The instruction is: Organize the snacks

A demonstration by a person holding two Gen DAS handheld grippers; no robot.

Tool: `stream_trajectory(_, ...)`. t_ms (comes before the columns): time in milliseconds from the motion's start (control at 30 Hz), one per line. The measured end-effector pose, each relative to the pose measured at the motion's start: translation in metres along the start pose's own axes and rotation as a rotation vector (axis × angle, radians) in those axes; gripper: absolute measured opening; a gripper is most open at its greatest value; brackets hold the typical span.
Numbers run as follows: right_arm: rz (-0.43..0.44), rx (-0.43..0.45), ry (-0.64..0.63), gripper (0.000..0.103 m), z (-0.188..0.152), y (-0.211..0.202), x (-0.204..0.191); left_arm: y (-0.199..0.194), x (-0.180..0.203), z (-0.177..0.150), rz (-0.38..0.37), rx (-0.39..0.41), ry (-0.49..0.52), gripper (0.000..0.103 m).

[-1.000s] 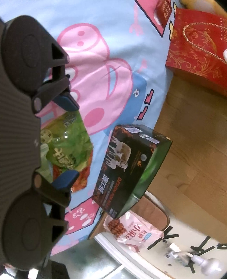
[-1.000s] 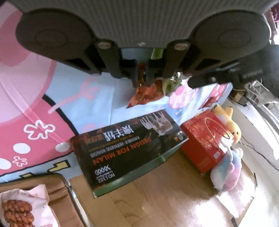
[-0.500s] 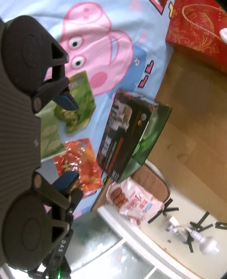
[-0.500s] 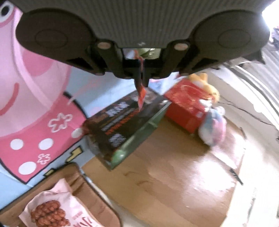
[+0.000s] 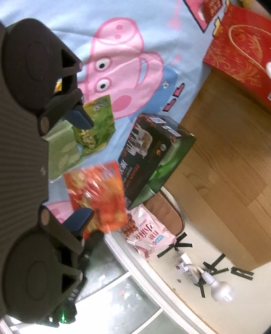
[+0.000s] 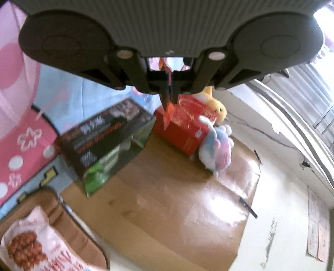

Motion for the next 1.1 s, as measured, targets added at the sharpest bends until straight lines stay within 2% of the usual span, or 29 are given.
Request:
stream_trajectory(133,-0.089,-0.085,0.051,0.004,-0.033,0.006,0.035,0.007,-0.010,-0.010,0.041,-0.035,0.005,0.085)
stream_trajectory(233,-0.187,-0.131,-0.010,0.004,-0.053,0.004,0.061,0.010,-0.012,-0.015,0.079,-0.053,0.051,0.085)
stream_trajectory(300,-0.166,-0.127,-0.031,0.008,-0.058,-0.001,0.060,0.011,-0.013,-0.018,0.089,-0.063,0.074,0.085)
stream_trajectory(500,-0.133,-0.114,-0.437,0.014,-0.072,-0.004,0.022,0.019,-0.013,-0.026,0.091,-0.090,0.091,0.085)
stream_trajectory(600,-0.118,-0.116,-0.590,0.026,-0.078,-0.002,0.014,0.021,-0.010,-0.022,0.099,-0.084,0.120,0.085)
stream_trajectory(633,-0.114,-0.117,-0.619,0.034,-0.080,-0.001,0.014,0.023,-0.009,-0.020,0.099,-0.081,0.132,0.085)
stream_trajectory(667,-0.115,-0.117,-0.646,0.037,-0.081,0.002,0.013,0.025,-0.008,-0.018,0.098,-0.081,0.142,0.085)
stream_trajectory(800,-0.134,-0.129,-0.713,0.040,-0.079,0.012,0.015,0.037,-0.007,-0.015,0.098,-0.100,0.181,0.085)
stream_trajectory(833,-0.137,-0.132,-0.712,0.045,-0.078,0.013,0.015,0.041,-0.008,-0.015,0.098,-0.107,0.185,0.085)
stream_trajectory(900,-0.142,-0.137,-0.714,0.051,-0.077,0.014,0.017,0.046,-0.011,-0.017,0.095,-0.120,0.180,0.079)
stream_trajectory(933,-0.143,-0.144,-0.720,0.051,-0.078,0.016,0.018,0.049,-0.011,-0.020,0.088,-0.133,0.176,0.070)
stream_trajectory(1000,-0.136,-0.157,-0.726,0.051,-0.078,0.021,0.020,0.050,-0.012,-0.023,0.099,-0.127,0.191,0.064)
stream_trajectory(1067,-0.131,-0.161,-0.731,0.051,-0.079,0.025,0.017,0.048,-0.012,-0.023,0.104,-0.119,0.209,0.047)
stream_trajectory(1100,-0.132,-0.167,-0.737,0.051,-0.080,0.027,0.017,0.046,-0.013,-0.023,0.092,-0.119,0.196,0.043)
Point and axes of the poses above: each gripper's, at about its wrist camera, not at the fingertips, and y roughly the way its jaws point, x to its right, z to its top, the point moved 9 cm from there along y, roughly the way its jaws point, and after that the axes turned 14 degrees about x, right-handed, at the moved point
